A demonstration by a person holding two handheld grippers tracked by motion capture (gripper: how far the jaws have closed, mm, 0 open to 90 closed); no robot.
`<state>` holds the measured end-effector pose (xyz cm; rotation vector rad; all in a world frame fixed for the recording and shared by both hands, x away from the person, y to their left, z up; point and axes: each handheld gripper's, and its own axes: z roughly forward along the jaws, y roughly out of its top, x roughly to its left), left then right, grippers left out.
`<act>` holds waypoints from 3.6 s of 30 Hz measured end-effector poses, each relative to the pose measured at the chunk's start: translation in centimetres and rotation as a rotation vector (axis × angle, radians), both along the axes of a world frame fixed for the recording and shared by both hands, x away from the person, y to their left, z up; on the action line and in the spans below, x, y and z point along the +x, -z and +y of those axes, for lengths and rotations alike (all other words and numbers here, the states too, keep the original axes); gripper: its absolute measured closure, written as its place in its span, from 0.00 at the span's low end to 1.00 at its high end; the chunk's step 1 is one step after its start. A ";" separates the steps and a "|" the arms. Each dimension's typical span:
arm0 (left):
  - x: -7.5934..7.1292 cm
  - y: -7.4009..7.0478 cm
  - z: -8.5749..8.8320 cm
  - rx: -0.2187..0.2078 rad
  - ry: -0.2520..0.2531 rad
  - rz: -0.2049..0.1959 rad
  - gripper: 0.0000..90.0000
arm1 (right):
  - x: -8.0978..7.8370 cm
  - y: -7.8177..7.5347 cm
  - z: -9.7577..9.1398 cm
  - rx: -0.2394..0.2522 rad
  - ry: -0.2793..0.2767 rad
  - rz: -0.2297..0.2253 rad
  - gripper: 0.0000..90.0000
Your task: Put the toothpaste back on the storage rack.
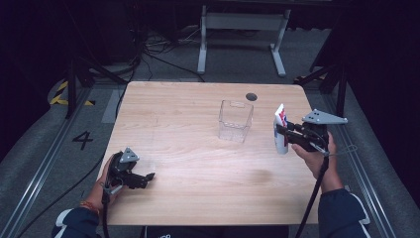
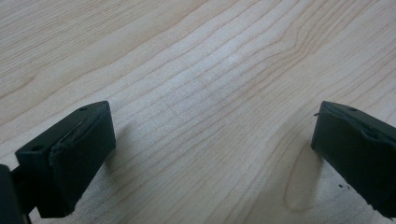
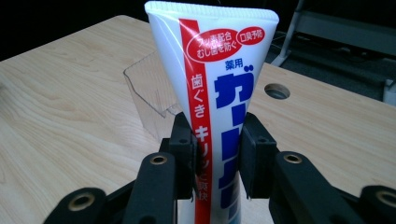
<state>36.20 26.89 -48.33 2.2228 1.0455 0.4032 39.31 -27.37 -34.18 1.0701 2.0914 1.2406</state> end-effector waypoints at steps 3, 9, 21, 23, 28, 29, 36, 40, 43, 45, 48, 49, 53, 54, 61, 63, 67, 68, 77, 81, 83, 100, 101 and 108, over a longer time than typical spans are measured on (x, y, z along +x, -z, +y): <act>0.0 0.0 0.0 0.000 0.000 0.000 0.00 | 0.3 -0.3 0.3 -0.006 -0.004 -0.009 0.78; 0.0 0.0 0.0 -0.001 0.000 0.000 0.00 | 1.1 -1.3 1.1 0.000 -0.022 -0.033 0.78; 0.0 0.0 0.0 0.000 0.000 0.000 0.00 | 2.6 -3.0 3.0 0.006 -0.053 -0.071 0.78; 0.0 0.0 0.0 -0.001 0.000 0.000 0.00 | 2.8 -3.6 3.4 0.013 -0.057 -0.086 0.78; 0.0 0.0 0.0 -0.007 0.000 0.010 0.00 | 3.4 -4.1 3.9 0.018 -0.071 -0.103 0.78; 0.0 0.0 -0.1 -0.011 -0.002 0.012 0.00 | 3.5 -4.2 4.0 0.025 -0.072 -0.103 0.78; 0.0 0.0 -0.1 -0.011 -0.002 0.012 0.00 | 4.5 -4.1 4.8 0.032 -0.082 -0.103 0.78; 0.0 0.0 -0.1 -0.011 -0.002 0.012 0.00 | 4.9 -4.0 5.2 0.041 -0.093 -0.105 0.78; 0.0 0.0 -0.1 -0.010 -0.001 0.012 0.00 | 5.3 -4.0 5.8 0.037 -0.091 -0.109 0.78; 0.0 0.0 0.0 -0.008 0.000 0.011 0.00 | 5.6 -3.9 6.1 0.034 -0.096 -0.107 0.78; 0.0 0.0 0.0 -0.008 -0.001 0.011 0.00 | 5.9 -3.9 6.6 0.035 -0.098 -0.108 0.78; 0.0 0.0 0.0 -0.008 0.000 0.010 0.00 | 6.1 -3.8 6.7 0.032 -0.100 -0.107 0.78; 0.0 0.0 0.0 -0.009 -0.001 0.011 0.00 | 6.6 -3.7 7.2 0.040 -0.103 -0.103 0.78; 0.0 0.0 -0.1 -0.011 -0.002 0.012 0.00 | 6.8 -3.6 7.3 0.038 -0.105 -0.109 0.78; 0.0 0.0 -0.1 -0.013 -0.005 0.013 0.00 | 7.8 -3.5 7.8 0.039 -0.099 -0.100 0.78; 0.0 0.0 -0.1 -0.012 -0.005 0.013 0.00 | 8.2 -3.3 7.9 0.049 -0.102 -0.096 0.78; 0.0 0.0 -0.1 -0.012 -0.003 0.013 0.00 | 8.7 -3.0 8.2 0.044 -0.101 -0.089 0.78; 0.0 0.0 -0.1 -0.012 -0.002 0.013 0.00 | 8.9 -3.0 8.2 0.048 -0.100 -0.084 0.78; 0.0 0.0 -0.1 -0.014 -0.002 0.015 0.00 | 9.9 -2.0 8.5 0.039 -0.085 -0.073 0.78; 0.0 0.0 -0.1 -0.014 -0.002 0.015 0.00 | 10.4 -1.4 8.9 0.032 -0.082 -0.067 0.78; 0.0 0.0 -0.1 -0.014 -0.002 0.015 0.00 | 10.6 -1.0 9.1 0.037 -0.084 -0.060 0.78; 0.0 0.0 -0.1 -0.014 -0.002 0.015 0.00 | 11.4 2.3 9.3 0.013 -0.055 -0.024 0.77; 0.0 0.0 -0.1 -0.014 -0.002 0.015 0.00 | 11.4 2.5 9.2 0.008 -0.056 -0.028 0.77; 0.1 0.0 -0.1 -0.012 0.002 0.015 0.00 | 11.5 3.7 9.1 0.004 -0.055 -0.005 0.77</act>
